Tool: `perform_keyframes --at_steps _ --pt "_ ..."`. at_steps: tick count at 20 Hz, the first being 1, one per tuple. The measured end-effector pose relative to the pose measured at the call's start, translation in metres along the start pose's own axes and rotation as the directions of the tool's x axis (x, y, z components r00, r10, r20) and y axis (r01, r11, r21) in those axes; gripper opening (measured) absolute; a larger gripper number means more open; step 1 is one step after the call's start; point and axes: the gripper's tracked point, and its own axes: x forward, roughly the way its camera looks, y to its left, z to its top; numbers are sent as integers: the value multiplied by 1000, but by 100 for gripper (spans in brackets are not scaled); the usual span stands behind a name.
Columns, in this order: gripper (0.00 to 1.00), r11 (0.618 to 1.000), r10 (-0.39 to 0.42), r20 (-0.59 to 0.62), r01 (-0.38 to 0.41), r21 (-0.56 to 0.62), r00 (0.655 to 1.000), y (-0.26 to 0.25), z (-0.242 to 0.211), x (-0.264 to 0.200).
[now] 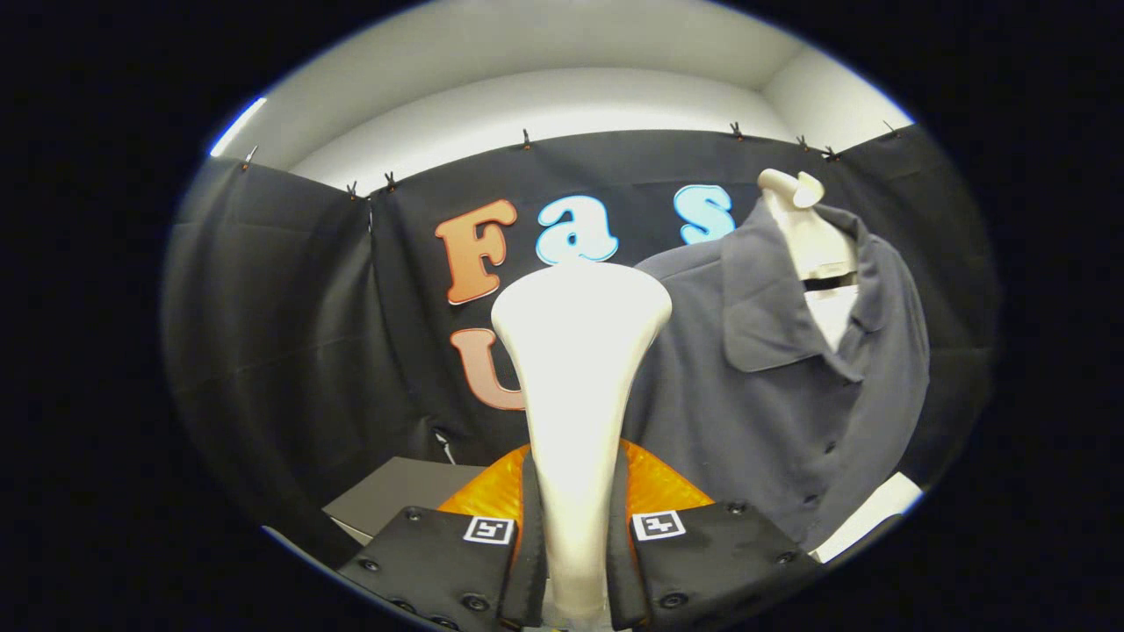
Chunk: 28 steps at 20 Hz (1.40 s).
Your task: Iron the clothes twice with a garment steamer, once on the left side and once on the right side.
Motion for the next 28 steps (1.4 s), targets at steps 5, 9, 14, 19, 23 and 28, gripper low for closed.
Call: perform_keyframes --at_steps 5,9,14,19,23,28 --pt "35 994 -112 34 113 -12 993 -75 15 -17" --pt "36 984 -173 52 175 -23 983 -122 15 -12" --pt "35 982 -188 52 189 -19 981 -154 5 2" --pt "35 987 -158 13 159 -24 987 -161 -22 17" --pt "36 990 -138 -12 138 -26 990 -162 -49 15" --pt "36 991 -134 -66 134 -13 989 -173 -99 8"
